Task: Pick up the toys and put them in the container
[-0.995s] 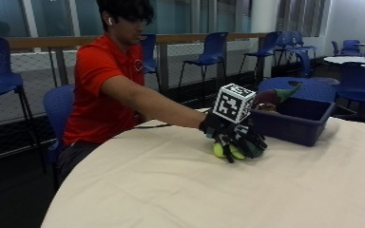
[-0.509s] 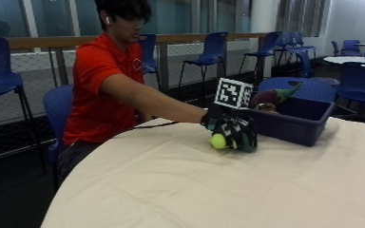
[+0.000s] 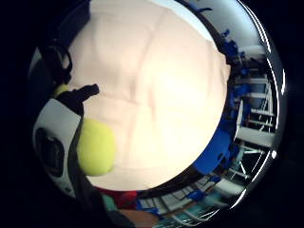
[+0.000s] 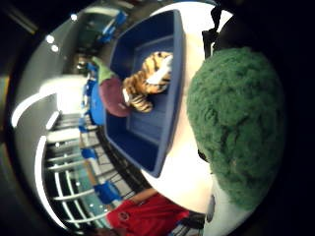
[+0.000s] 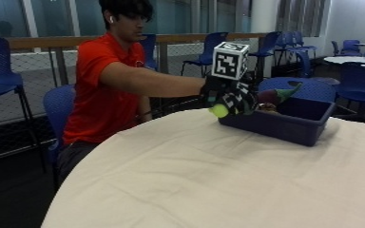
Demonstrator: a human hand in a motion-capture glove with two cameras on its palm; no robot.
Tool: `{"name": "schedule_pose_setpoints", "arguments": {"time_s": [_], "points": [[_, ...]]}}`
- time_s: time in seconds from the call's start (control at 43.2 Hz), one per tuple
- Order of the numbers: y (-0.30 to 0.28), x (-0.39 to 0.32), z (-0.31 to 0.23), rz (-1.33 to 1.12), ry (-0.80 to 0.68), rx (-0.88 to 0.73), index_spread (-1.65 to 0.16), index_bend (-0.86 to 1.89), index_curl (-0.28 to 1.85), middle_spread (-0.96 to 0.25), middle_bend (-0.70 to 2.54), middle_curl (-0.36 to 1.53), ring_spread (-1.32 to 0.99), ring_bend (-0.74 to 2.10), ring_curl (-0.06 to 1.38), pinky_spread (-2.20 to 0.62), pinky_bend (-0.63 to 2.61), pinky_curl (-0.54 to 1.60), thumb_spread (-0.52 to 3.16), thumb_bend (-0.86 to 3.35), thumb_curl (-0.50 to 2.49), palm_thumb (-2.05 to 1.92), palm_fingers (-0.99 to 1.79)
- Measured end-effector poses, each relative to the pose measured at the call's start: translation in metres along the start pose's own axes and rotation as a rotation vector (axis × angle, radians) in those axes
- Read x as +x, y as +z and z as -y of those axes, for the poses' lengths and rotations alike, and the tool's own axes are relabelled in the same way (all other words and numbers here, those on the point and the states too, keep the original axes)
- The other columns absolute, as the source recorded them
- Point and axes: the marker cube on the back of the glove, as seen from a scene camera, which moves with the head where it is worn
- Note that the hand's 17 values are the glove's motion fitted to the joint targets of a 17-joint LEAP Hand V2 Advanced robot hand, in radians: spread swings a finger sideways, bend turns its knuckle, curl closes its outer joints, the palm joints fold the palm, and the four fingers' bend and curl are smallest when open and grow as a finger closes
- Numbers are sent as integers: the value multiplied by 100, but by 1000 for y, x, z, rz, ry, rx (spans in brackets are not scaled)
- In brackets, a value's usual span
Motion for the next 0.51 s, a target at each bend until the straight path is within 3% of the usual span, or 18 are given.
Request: {"name": "schedule_pose_setpoints", "arguments": {"time_s": [0.301,0.509], "points": [[-48,-82,14,-153,-139,75,-45,22,41,-38,34,36,-54,93,47,-44,104,37,98,23,79,71,80],[-67,-146,35,-206,-79,119,-46,19,45,-39,32,39,-55,91,48,-44,103,38,91,22,86,70,81]]}}
